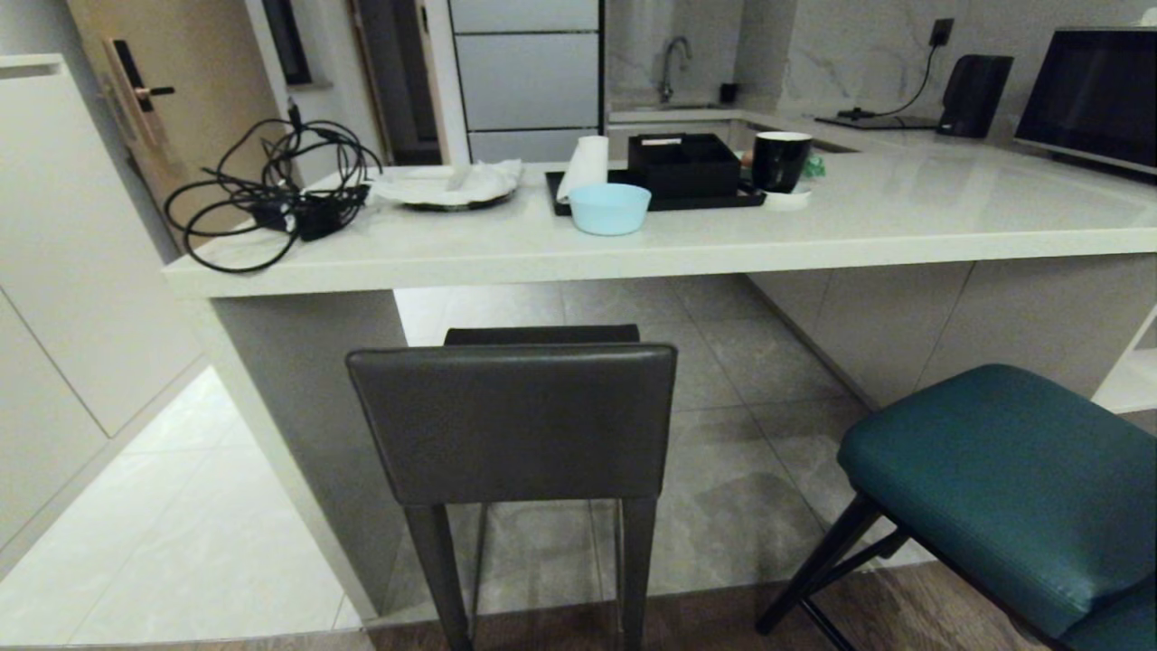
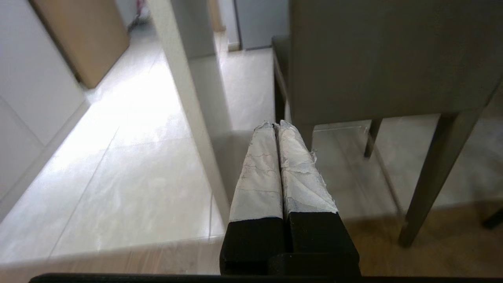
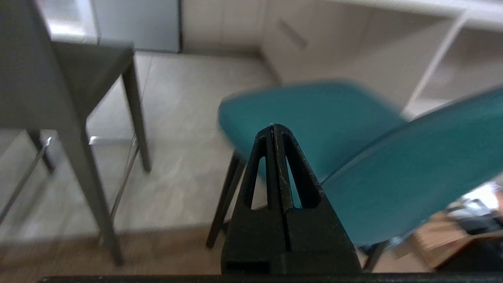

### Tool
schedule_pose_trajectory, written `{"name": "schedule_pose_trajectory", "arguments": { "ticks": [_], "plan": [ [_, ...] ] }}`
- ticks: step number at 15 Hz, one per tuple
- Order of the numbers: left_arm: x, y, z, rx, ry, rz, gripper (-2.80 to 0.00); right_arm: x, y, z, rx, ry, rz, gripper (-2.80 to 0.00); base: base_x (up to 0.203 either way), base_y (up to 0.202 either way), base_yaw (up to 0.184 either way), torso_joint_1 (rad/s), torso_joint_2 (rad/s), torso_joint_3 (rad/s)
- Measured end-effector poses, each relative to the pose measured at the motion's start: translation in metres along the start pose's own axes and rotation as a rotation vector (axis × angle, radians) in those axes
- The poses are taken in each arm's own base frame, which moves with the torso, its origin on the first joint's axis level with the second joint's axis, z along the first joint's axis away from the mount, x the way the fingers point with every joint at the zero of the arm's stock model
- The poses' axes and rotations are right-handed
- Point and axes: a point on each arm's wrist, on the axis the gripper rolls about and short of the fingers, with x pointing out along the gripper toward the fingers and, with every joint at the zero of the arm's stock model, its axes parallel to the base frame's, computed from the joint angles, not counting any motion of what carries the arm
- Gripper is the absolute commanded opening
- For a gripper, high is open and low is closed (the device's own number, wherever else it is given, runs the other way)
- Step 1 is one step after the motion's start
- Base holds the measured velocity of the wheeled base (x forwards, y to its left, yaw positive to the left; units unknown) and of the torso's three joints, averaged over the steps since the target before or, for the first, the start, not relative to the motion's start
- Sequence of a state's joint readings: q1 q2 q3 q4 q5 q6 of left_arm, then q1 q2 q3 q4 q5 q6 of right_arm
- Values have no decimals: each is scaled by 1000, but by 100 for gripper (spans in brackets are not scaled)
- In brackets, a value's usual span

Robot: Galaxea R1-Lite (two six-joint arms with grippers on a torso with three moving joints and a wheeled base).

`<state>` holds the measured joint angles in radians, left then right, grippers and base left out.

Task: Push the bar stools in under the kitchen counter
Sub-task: Push the blue chair back under the dining table

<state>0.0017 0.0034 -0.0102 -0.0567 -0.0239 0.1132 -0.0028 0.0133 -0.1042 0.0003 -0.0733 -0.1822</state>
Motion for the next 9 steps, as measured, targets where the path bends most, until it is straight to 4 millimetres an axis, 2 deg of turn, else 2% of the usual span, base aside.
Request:
{"name": "schedule_pose_trajectory", "arguments": {
  "ticks": [4,7,9],
  "plan": [
    [0,0,-4,-7,15,2,-280,5,8,-28,43,78,129,-280,0,0,0,0,0,0],
    [0,0,-4,-32,16,6,-280,5,8,-28,44,72,135,-280,0,0,0,0,0,0],
    [0,0,-5,-53,19,11,-280,5,9,-29,43,74,136,-280,-141,0,-1,9,3,-2]
  ]
}}
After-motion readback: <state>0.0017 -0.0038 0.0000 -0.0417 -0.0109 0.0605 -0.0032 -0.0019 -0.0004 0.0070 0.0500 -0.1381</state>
